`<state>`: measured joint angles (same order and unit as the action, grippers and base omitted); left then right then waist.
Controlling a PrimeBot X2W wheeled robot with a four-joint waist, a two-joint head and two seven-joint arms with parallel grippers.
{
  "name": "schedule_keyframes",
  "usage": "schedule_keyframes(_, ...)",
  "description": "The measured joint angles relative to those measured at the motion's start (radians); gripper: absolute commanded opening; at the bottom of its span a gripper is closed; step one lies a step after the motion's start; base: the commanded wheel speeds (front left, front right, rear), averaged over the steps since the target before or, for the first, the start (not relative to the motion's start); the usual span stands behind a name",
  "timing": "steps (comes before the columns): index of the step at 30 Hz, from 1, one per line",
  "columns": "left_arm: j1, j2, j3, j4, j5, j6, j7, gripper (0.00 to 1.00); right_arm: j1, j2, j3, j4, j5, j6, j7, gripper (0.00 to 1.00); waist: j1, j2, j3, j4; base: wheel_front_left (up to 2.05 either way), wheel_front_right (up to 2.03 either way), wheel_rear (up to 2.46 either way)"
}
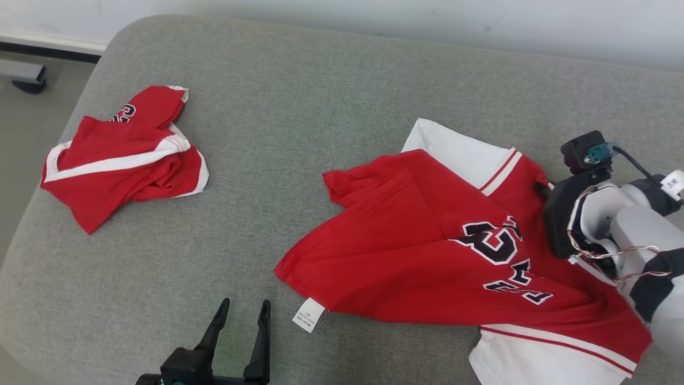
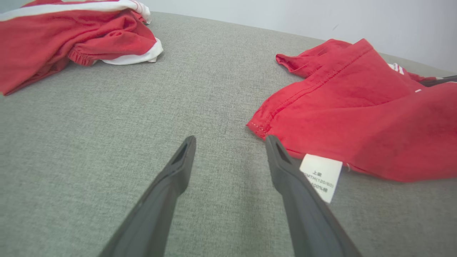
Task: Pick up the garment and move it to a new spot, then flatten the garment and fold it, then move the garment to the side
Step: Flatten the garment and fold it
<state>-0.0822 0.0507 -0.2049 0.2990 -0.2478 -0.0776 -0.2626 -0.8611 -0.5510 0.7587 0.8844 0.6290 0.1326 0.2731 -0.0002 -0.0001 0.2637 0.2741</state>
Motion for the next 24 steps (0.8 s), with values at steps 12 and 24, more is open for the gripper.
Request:
schedule_keyframes(12, -0.023, 0.0, -0.038, -0.012, -0.009, 0.001, 0.0, 1.0, -0.203, -0.076, -0.055, 0.177, -0.222, 0.0, -0.286, 0.0, 0.0003, 0.0002, 0.042, 0.043, 0.0, 0.0, 0.0)
schedule_keyframes(24, -0.03, 0.0, -0.069, -0.01, -0.02, 0.015, 0.0, 1.0, -0.368, -0.07, -0.322, 0.381, -0.504, 0.0, -0.514, 1.0, 0.0004, 0.0003, 0.077, 0.116, 0.0, 0.0, 0.0)
